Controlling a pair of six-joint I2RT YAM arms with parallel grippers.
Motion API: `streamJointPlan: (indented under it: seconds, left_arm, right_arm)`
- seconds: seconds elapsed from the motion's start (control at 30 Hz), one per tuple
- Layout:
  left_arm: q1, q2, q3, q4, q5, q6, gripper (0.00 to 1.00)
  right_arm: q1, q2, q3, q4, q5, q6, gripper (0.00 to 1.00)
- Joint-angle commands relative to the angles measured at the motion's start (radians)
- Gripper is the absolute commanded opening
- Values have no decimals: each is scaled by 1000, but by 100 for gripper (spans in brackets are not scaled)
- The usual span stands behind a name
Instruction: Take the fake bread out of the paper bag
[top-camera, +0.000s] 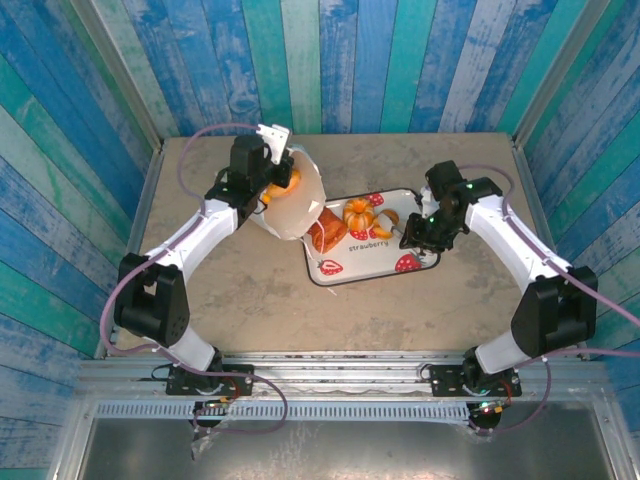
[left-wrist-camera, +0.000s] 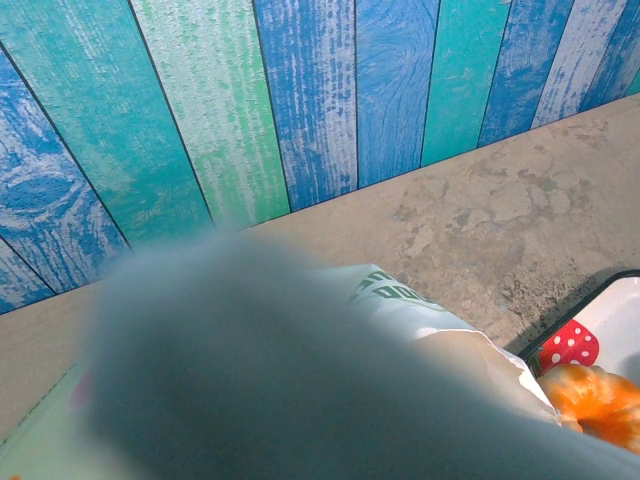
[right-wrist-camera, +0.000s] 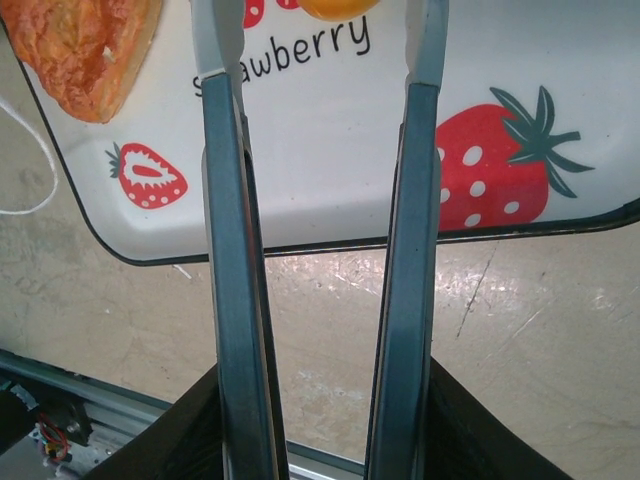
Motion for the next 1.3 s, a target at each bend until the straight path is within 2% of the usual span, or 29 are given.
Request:
streamJointPlan:
  seconds: [0.0, 0.27, 0.43, 0.63, 1.27]
  left_arm:
    - [0, -84, 5, -7, 8, 0, 0]
    - [0, -82, 2, -11, 5, 2, 0]
    - [0, -82, 0, -11, 6, 2, 0]
    - [0, -82, 2, -12, 7, 2, 0]
    - [-1, -75, 6, -11, 18, 1, 0]
  right_arm:
    - [-3, 19, 0, 8, 28, -5, 44]
    - [-3, 59, 20, 35, 23, -5, 43]
    - [-3, 68, 29, 48, 39, 6, 32]
    - [-3, 55, 48, 64, 72, 16, 27]
    - [-4, 143, 138, 68, 105, 2, 29]
